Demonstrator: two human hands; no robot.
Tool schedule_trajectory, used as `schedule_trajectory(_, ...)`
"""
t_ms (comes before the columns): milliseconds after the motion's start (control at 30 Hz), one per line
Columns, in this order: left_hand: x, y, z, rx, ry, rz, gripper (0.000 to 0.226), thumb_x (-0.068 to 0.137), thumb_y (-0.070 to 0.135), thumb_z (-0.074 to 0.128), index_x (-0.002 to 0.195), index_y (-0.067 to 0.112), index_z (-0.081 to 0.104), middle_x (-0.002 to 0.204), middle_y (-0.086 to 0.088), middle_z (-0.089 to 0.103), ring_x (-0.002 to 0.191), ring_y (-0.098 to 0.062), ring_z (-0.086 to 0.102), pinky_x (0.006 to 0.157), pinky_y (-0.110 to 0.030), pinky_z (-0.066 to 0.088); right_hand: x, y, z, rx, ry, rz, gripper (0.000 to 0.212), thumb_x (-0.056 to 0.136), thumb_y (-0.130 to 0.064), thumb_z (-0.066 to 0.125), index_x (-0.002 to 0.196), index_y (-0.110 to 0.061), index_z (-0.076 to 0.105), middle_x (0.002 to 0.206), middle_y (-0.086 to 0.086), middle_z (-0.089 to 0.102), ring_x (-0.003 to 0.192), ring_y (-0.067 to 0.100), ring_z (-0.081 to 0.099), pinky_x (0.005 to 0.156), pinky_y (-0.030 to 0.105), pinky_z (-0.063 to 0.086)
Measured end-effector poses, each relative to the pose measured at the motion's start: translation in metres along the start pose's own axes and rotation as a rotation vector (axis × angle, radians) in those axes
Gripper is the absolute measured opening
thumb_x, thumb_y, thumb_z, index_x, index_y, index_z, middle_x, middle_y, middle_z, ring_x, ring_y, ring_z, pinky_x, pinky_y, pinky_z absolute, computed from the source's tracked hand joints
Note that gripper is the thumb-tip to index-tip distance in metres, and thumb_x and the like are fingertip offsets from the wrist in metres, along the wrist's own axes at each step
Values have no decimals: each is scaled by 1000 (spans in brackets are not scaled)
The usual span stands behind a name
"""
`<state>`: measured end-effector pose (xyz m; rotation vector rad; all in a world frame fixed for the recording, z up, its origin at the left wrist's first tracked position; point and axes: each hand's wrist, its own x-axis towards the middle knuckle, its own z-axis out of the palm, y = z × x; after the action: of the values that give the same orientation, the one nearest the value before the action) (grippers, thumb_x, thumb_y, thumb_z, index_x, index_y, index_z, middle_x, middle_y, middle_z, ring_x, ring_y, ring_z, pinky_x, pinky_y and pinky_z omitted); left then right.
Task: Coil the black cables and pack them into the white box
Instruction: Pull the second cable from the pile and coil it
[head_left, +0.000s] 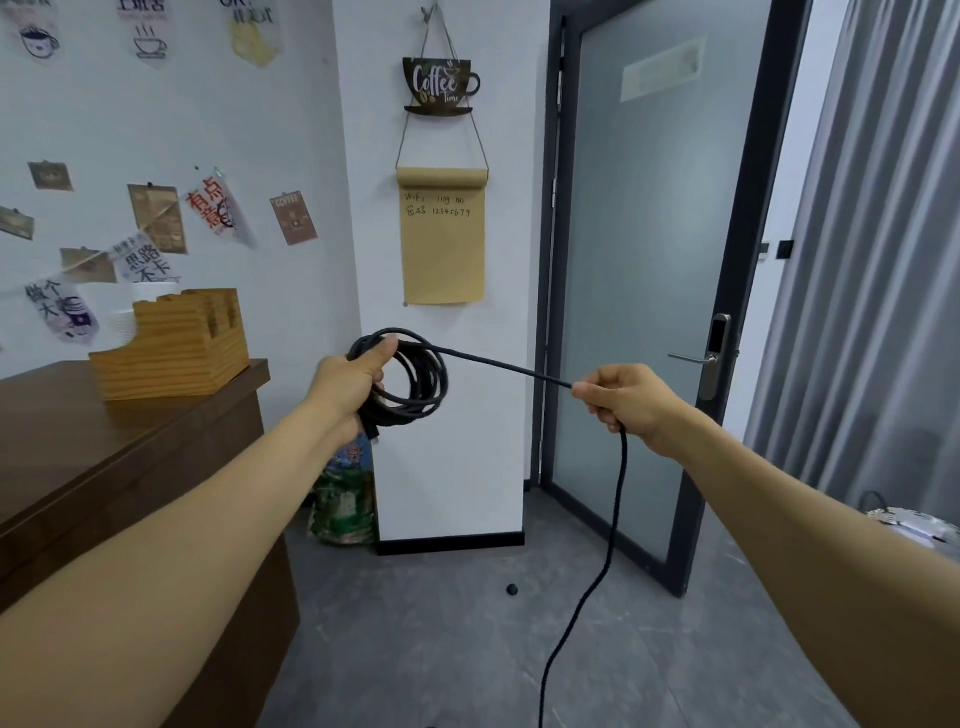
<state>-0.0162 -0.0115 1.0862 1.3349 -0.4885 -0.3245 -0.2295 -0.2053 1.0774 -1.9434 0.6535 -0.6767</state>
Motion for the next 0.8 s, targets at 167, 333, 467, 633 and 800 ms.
schedule_trajectory(167,8,-3,-13,122,75,70,34,84,34,70,66,12,51,60,-3,43,55,-17,41,59,-29,39,2,1,5,-110,81,-52,11,91,-11,59,83,-11,66,68,2,59,53,9,43,49,14,35)
schedule_trajectory(333,2,1,0,413,226,247,43,85,46,64,76,5,52,75,-9,55,71,-24,52,59,-28,38,-1,-24,32,-635,109,-310,21,89,-8,52,98,-9,71,94,5,68,82,22,62,76,36,54)
schedule_trajectory(467,-10,2,18,526,251,298,41,87,45,62,77,5,53,73,-4,54,63,-17,49,47,-25,29,-10,-51,58,-808,-63,-467,22,90,-10,50,97,-11,70,103,6,66,91,25,61,81,40,53)
schedule_trajectory(633,-22,-2,36,550,93,317,40,85,45,63,69,11,51,65,-5,58,57,-18,56,47,-24,35,-16,-80,69,-662,-151,-586,15,92,-14,55,97,-8,68,97,3,64,85,16,55,81,28,46)
schedule_trajectory(800,-35,-2,50,322,-119,135,46,84,52,62,63,11,54,56,-2,55,52,-16,51,55,-26,39,-12,-81,64,-292,-51,-504,13,79,-16,74,82,-10,62,73,-12,58,68,0,53,62,7,41)
